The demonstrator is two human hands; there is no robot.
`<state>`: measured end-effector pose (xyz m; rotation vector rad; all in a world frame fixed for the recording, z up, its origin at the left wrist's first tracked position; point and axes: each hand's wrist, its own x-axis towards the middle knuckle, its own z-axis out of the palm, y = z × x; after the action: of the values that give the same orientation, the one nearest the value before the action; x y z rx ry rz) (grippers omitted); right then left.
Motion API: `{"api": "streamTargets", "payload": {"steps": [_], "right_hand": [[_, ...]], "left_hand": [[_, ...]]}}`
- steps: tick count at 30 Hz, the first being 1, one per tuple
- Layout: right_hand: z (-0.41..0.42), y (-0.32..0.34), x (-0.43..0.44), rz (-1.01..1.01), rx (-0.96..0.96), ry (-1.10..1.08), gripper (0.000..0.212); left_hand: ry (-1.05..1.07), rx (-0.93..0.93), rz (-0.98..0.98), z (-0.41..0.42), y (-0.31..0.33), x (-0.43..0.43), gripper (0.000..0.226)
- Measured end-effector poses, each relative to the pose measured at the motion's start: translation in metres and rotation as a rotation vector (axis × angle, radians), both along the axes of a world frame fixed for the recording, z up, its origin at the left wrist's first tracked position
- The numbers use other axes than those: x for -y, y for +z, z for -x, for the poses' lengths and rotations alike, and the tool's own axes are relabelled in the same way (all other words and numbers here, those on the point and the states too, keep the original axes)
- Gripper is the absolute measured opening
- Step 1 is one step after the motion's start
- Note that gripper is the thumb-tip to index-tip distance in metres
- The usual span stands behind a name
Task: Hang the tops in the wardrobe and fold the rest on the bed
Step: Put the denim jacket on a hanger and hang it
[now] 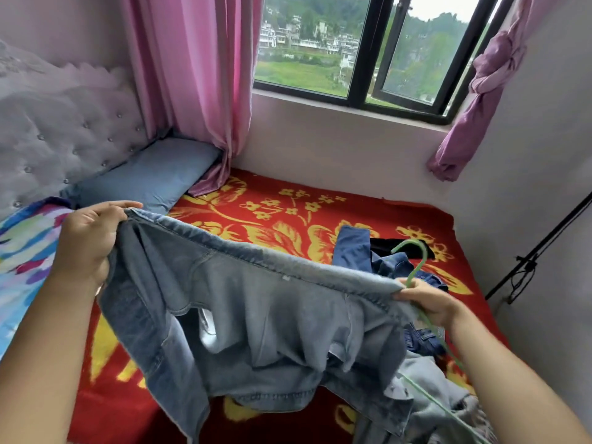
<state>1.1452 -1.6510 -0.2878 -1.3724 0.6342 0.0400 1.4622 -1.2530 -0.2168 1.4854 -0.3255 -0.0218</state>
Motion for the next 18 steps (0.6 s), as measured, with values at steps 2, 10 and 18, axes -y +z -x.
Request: {"api": "streamTargets", "payload": {"steps": [2, 10, 18], "right_hand": [[0.000, 0.033, 0.013, 0.073, 0.029, 0.024, 0.060], [-0.018, 0.023, 0.025, 0.790, -0.597, 0.164, 0.036], [-0.034, 0.013, 0.006, 0.796, -0.345, -0.089, 0.029]], "left_hand": [[-0.011, -0.024, 0.012, -0.006, -0.002, -0.003, 0.036], [-0.045, 0.038, -0.341, -0.001, -0.041, 0.012, 0.025], [-0.173, 0.152, -0.709, 0.018, -0.056, 0.039, 0.014]]}}
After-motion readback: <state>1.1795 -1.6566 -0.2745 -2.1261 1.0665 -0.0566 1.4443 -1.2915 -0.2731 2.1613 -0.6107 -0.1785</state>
